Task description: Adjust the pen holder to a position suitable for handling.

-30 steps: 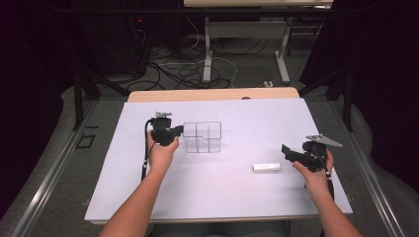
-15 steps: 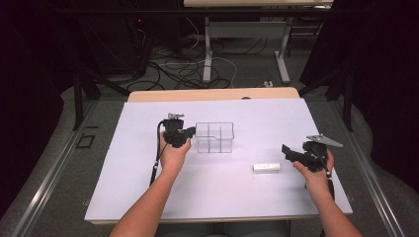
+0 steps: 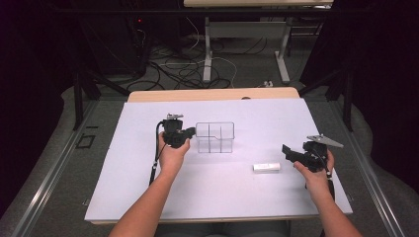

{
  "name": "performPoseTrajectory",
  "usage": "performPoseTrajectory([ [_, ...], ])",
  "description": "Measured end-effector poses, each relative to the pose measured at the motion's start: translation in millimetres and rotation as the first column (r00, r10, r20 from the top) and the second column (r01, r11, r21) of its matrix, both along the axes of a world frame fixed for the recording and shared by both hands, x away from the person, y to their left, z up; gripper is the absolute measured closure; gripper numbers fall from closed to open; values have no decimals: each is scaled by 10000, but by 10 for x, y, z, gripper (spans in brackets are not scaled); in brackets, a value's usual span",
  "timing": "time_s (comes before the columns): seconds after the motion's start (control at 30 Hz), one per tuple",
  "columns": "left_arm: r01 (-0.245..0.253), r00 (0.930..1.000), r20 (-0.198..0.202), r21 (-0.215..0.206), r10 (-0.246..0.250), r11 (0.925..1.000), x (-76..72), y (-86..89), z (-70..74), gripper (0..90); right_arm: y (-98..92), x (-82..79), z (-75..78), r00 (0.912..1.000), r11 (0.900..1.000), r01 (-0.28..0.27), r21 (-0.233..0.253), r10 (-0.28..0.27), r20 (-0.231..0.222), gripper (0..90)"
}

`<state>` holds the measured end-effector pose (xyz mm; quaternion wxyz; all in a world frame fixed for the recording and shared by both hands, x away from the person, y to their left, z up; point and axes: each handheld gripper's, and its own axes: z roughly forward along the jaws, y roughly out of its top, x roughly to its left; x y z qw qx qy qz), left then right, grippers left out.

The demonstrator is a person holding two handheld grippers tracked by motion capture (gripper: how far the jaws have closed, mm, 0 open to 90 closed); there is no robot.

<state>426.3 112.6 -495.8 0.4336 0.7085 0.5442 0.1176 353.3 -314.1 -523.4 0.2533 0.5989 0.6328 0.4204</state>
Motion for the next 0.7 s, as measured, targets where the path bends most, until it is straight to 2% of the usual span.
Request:
performPoseTrajectory([
  [0.23,-117,9999,-16,-460,117,9989,-42,180,-1,805,-14,-8,3,10000,10000,22,-59,-21,91,148],
  [0.4,31,9999,-93,-707,-38,9975,-98,322,12,731,-6,-6,8,10000,10000,-17,-84,17,82,153],
  [0.47,-72,9999,97,-789,80,9969,-122,364,6,697,-18,-5,12,9998,9996,-160,-214,162,110,158],
  [0.5,20,10000,26,-749,-18,9972,-133,397,14,688,-20,-6,15,9997,9995,-198,-262,202,145,163],
  [0.53,-45,9999,120,-818,55,9966,-147,414,13,680,-21,-7,18,9996,9992,-234,-313,239,173,167],
  [0.6,79,9999,71,-823,-74,9966,-174,461,21,655,-22,-15,25,9991,9985,-371,-411,380,213,183],
  [0.7,182,9994,317,-881,-155,9959,-224,514,12,592,-22,-23,29,9972,9953,-643,-730,669,343,221],
])
